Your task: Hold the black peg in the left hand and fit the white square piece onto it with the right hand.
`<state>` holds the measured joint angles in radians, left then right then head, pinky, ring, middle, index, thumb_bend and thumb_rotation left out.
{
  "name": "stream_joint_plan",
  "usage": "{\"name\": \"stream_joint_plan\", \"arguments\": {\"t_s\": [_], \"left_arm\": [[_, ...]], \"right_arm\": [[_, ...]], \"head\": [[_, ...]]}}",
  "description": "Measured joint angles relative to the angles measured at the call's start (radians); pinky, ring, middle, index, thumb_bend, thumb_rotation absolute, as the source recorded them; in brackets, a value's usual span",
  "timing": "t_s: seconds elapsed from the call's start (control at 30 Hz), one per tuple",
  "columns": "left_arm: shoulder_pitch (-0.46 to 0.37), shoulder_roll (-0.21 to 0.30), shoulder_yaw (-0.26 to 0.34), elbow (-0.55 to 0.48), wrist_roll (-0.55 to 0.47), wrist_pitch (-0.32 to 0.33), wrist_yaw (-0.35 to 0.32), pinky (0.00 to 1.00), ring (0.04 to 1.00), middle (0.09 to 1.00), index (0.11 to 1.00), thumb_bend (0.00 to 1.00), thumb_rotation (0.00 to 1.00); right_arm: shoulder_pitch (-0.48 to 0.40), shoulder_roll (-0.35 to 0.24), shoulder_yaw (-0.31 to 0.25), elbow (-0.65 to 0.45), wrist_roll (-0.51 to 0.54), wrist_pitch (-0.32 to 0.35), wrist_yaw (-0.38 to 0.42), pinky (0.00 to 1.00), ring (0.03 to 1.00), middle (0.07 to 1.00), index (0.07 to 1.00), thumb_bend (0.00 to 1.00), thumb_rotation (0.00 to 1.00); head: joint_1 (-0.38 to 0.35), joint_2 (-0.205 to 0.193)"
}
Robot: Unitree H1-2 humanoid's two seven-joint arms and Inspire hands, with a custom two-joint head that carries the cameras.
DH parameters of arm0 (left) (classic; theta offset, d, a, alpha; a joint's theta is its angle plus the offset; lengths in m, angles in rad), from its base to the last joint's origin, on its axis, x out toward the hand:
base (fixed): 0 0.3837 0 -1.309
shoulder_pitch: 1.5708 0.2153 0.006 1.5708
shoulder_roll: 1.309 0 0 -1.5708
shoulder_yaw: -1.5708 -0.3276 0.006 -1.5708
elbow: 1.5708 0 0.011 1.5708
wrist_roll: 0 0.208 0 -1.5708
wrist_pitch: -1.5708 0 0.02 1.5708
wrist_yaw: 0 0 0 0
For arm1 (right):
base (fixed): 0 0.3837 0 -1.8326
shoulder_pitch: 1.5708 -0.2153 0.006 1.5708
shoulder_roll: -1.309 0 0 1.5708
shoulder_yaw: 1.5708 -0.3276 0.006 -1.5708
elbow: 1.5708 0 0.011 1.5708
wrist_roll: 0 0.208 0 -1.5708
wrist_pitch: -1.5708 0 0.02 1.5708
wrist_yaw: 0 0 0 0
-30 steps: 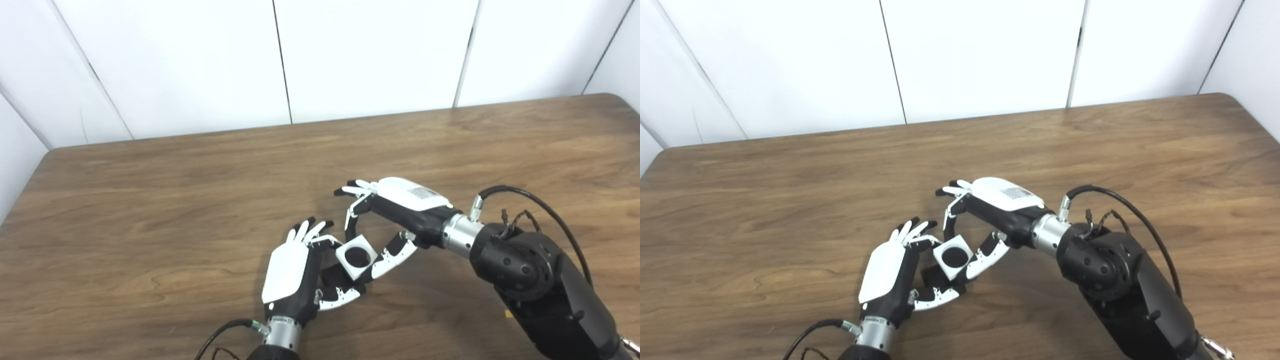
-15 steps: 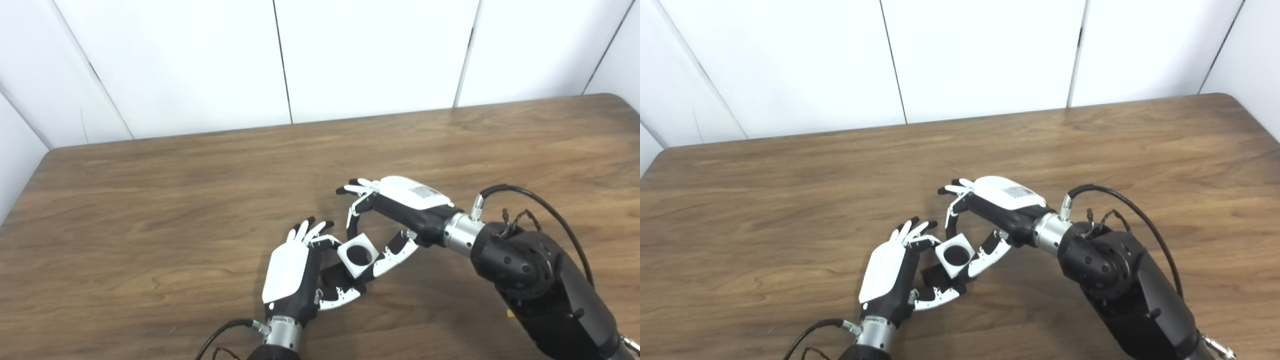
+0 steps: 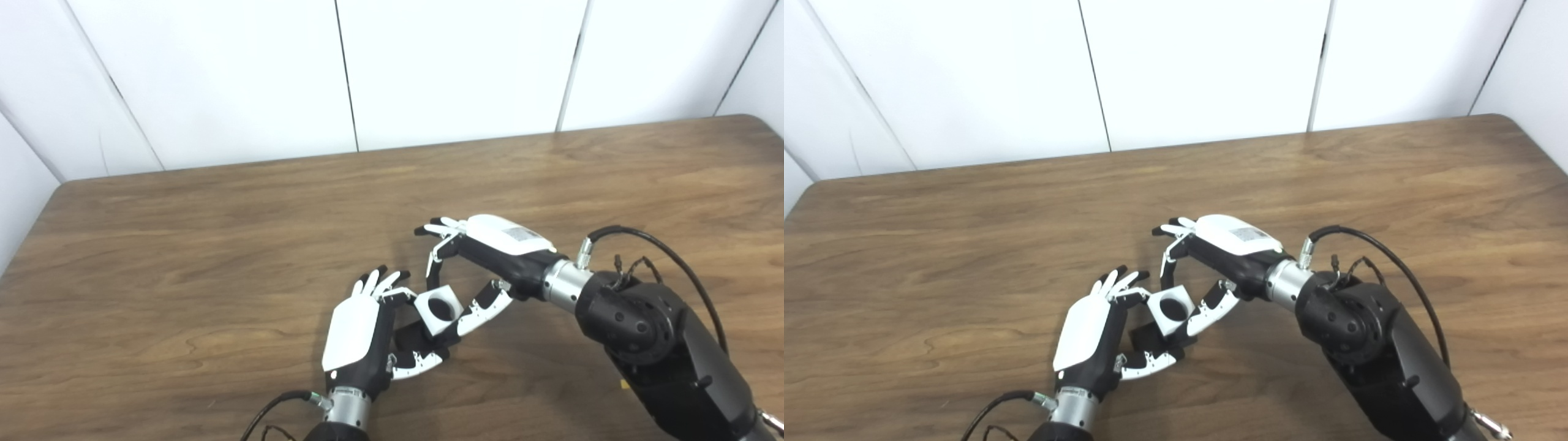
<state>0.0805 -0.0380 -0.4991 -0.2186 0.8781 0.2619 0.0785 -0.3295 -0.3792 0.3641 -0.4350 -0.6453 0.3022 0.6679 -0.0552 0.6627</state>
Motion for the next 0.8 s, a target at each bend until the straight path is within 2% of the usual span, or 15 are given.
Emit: {"name": "stream_joint_plan", "arguments": {"t_s": [0.8], "left_arm": [[-0.006, -0.004, 0.000, 0.010, -0.001, 0.000, 0.012, 1.00, 0.986, 0.887, 0.491, 0.52, 0.07]], "right_arm": [[-0.002, 0.005, 0.009, 0.023, -0.002, -0.023, -0.019, 1.00, 1.000, 0.945, 0.495, 0.52, 0.16]], "head": [[0.008, 0.011]]}}
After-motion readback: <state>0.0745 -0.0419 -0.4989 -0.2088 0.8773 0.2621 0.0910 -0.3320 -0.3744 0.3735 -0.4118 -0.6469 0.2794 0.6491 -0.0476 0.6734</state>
